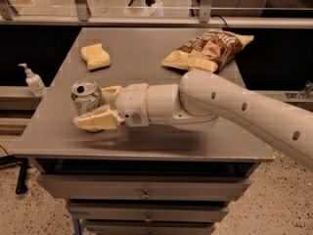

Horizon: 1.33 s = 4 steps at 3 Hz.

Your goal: Knock 7up can over

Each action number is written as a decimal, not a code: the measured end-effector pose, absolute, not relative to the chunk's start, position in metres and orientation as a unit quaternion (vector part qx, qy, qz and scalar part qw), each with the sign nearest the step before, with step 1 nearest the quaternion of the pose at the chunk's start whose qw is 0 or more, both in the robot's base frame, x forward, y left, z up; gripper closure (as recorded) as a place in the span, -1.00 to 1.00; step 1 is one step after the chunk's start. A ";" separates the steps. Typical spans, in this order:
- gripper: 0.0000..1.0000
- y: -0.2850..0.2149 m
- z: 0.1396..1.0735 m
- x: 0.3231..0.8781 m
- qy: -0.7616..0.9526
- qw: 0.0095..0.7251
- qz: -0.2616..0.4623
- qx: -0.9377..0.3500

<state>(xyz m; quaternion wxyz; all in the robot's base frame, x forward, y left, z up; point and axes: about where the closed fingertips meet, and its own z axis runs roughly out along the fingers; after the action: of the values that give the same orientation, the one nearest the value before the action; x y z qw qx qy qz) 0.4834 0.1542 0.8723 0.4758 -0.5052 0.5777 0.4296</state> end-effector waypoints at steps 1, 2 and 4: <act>0.26 0.156 0.871 0.483 0.578 0.477 0.435 -0.500; 0.73 0.148 0.874 0.488 0.580 0.478 0.432 -0.498; 1.00 0.102 0.893 0.512 0.589 0.468 0.382 -0.537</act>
Offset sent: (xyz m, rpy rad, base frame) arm 0.0153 -0.0235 0.0039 0.0059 0.0082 -0.0316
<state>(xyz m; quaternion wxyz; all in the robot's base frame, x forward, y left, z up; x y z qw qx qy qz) 0.5121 0.1020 0.8929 0.4684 -0.5372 0.5886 0.3816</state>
